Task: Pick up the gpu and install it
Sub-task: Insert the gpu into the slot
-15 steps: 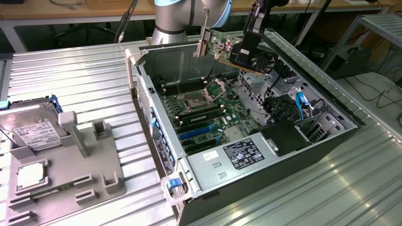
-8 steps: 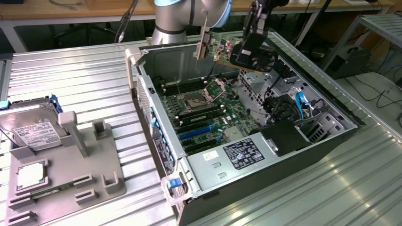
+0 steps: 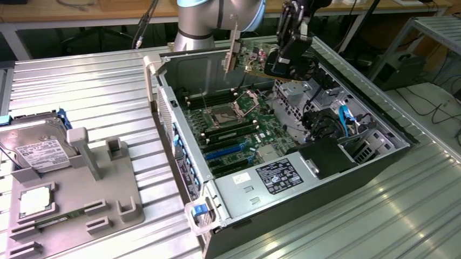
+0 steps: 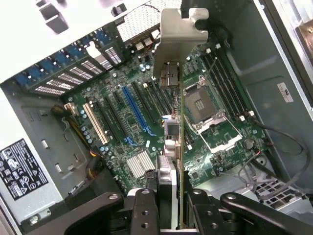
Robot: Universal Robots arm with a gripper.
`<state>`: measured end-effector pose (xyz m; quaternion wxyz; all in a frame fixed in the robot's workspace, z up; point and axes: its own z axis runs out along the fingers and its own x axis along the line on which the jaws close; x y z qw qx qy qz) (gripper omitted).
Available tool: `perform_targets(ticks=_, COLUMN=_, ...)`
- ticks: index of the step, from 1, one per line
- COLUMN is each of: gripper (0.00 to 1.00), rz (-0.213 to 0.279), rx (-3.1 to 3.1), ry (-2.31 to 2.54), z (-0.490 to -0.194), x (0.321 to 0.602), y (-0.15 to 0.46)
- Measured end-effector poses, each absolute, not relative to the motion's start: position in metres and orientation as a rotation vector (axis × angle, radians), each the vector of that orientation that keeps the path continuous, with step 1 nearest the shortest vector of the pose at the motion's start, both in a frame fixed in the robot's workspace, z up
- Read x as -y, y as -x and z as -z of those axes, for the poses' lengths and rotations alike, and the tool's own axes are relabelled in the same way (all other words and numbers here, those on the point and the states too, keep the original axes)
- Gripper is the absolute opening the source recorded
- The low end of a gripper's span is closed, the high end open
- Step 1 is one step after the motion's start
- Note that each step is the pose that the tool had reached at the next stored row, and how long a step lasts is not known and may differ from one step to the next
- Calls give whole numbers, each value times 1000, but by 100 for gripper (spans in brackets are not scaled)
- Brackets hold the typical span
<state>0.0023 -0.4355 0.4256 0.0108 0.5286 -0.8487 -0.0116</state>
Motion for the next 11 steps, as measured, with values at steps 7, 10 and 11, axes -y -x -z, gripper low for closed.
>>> perform_targets(ticks=7, gripper=28, rz=34, rx=2540, ry=-1809, z=-426, x=435, y=-2)
perform_targets(ticks=10, gripper=28, rz=33, rx=2495, ry=-1870, z=-426, x=435, y=-2)
perform_targets(ticks=11, gripper=28, rz=33, rx=2478, ry=-1891, z=-426, x=435, y=-2)
